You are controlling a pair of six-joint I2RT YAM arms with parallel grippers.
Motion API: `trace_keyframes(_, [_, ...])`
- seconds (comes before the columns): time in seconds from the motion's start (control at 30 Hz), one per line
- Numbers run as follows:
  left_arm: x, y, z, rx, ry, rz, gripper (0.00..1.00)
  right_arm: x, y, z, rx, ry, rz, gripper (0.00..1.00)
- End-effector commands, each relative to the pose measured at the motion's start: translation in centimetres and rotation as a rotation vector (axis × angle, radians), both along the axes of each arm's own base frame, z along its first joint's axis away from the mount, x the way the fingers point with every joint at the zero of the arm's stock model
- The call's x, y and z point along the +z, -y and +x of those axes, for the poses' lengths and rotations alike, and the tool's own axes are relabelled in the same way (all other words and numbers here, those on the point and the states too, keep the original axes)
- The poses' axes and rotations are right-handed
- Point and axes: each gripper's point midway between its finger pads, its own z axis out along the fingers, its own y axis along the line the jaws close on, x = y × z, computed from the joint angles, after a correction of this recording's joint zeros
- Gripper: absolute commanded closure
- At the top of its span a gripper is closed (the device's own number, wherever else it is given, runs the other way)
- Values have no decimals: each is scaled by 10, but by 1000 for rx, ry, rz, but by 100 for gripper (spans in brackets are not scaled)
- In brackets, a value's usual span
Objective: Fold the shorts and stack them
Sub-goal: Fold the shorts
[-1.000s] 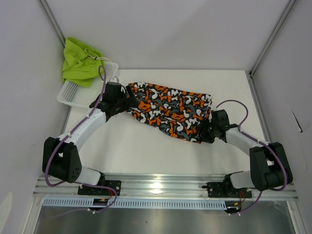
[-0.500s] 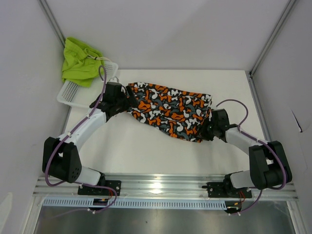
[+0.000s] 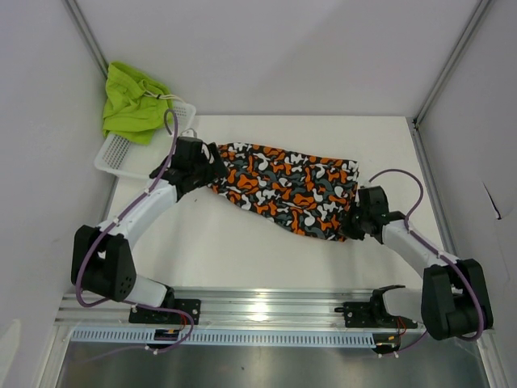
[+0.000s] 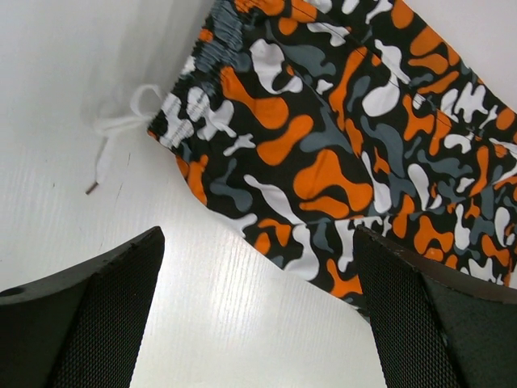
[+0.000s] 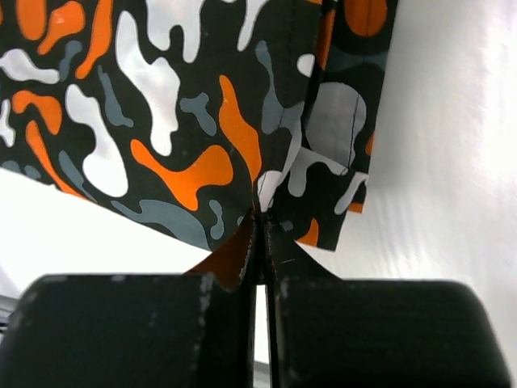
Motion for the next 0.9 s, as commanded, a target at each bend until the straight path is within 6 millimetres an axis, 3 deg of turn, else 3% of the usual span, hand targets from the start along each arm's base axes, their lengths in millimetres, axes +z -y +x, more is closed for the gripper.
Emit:
trace_keyframes(0.0, [9,0,8,0,22,28,1,-5,25,-20,-30,-54,-120,100])
trace_keyframes(0.13, [3,-1,12,4,17,49,1,-6,36,-30,-64,-88,-199,98])
trace_keyframes(0.2, [0,-4,15,-6,14,79,1,2,53,-22,-132,-67,-316,88])
trace_keyframes(0.23, [0,-6,17,-2,16,93,1,4,52,-22,-131,-65,-327,83])
trace_keyframes(0.27, [-7,-11,20,8,1,120,1,9,58,-18,-159,-50,-352,66])
trace_keyframes(0.33, [-8,-16,29,5,3,130,1,13,63,-17,-182,-46,-376,54])
trace_keyframes(0.37, [-15,-11,33,-27,-12,103,1,20,63,-11,-191,-31,-379,40])
trace_keyframes(0.47, [-23,-13,47,-44,-4,44,1,33,68,-5,-202,-9,-411,37])
trace_keyframes(0.57, [-18,-12,65,-62,41,32,1,61,62,14,-201,78,-381,37])
trace_keyframes(0.73, [-28,1,91,-128,47,3,1,97,15,53,-69,215,-192,38])
trace_keyframes(0.77, [-27,3,96,-138,60,1,1,90,2,57,-30,192,-151,38])
trace_keyframes(0.83, [-32,7,107,-152,73,-10,1,96,-16,73,14,225,-122,39])
trace_keyframes(0.87, [-32,7,111,-156,81,-9,2,84,-23,78,32,196,-129,39])
